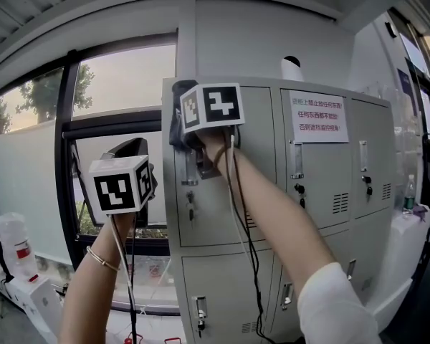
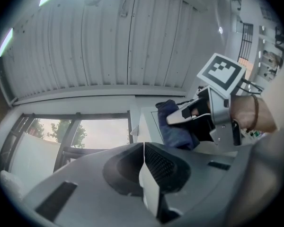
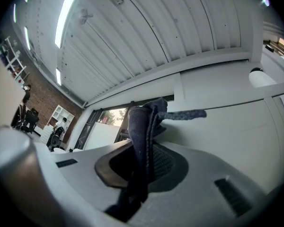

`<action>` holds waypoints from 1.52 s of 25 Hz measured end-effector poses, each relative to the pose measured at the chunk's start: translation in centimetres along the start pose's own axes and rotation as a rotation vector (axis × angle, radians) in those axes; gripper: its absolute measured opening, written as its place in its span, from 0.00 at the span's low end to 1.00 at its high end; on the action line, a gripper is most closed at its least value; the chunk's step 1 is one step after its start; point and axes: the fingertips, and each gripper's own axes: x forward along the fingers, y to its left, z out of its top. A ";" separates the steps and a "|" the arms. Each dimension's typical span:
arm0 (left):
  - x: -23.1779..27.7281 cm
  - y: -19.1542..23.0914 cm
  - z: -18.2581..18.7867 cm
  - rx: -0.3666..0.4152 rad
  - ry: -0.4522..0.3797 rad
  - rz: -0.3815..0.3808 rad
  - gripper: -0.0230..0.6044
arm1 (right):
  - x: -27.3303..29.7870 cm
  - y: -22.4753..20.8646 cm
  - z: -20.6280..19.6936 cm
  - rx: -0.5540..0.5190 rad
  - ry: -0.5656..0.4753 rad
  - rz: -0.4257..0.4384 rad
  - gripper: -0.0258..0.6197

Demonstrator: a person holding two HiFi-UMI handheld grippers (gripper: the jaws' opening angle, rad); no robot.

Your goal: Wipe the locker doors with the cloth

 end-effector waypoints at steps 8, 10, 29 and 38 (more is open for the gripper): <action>0.9 -1.3 -0.6 -0.040 0.018 -0.015 0.05 | 0.1 -1.7 -0.4 -0.035 0.038 -0.011 0.10; 1.0 -1.7 -0.5 -0.040 0.018 -0.013 0.05 | -0.2 -2.4 -0.5 -0.042 0.049 -0.014 0.10; 3.3 -12.2 1.7 -0.058 -0.004 -0.036 0.05 | -7.9 -14.5 -0.5 -0.076 0.069 -0.112 0.11; 4.9 -18.3 2.3 -0.060 0.011 -0.067 0.05 | -11.8 -20.5 -0.1 -0.080 0.073 -0.167 0.11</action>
